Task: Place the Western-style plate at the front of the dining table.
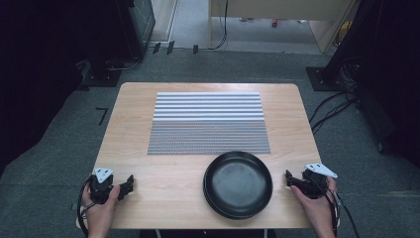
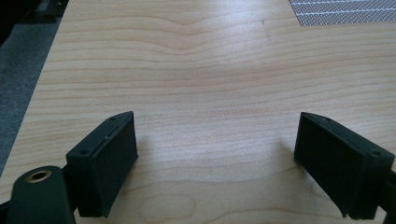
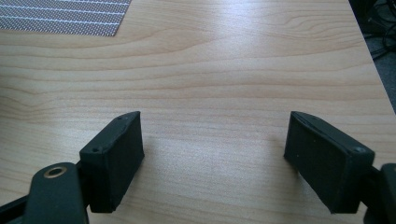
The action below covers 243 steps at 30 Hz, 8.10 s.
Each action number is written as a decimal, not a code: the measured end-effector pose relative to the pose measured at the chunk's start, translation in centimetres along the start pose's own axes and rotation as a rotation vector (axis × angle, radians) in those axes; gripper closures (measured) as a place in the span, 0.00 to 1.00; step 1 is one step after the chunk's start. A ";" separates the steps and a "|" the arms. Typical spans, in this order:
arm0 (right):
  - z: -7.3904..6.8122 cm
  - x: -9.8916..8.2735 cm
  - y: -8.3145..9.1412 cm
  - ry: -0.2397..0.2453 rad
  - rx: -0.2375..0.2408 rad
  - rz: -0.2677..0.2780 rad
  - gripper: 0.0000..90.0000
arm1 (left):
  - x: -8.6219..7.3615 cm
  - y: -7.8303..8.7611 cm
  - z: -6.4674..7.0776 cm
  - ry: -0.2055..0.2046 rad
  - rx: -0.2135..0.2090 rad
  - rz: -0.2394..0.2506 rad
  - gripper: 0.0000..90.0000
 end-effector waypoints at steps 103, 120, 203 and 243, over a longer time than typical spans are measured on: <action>-8.5 3.1 5.0 -0.200 0.337 0.155 0.91 | 3.2 1.7 26.9 -0.163 -0.520 -0.003 0.43; -9.1 1.8 3.9 -0.271 0.382 0.060 0.95 | 2.3 1.3 26.2 -0.105 -0.589 -0.053 0.54; -11.4 0.4 2.9 -0.467 0.513 -0.031 0.91 | 2.7 2.4 24.3 0.015 -0.648 -0.078 0.73; -12.9 6.1 2.6 -0.550 0.590 -0.026 0.95 | 6.3 2.3 21.9 0.228 -0.721 -0.115 0.82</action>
Point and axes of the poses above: each handheld gripper's, and its own axes: y roughly backward along the jaws, x roughly out of its top, z roughly to its right, the point moved 8 cm from there along -y, roughly forward along the jaws, and after that the axes turned 2 degrees about z, right-handed, at the moved point
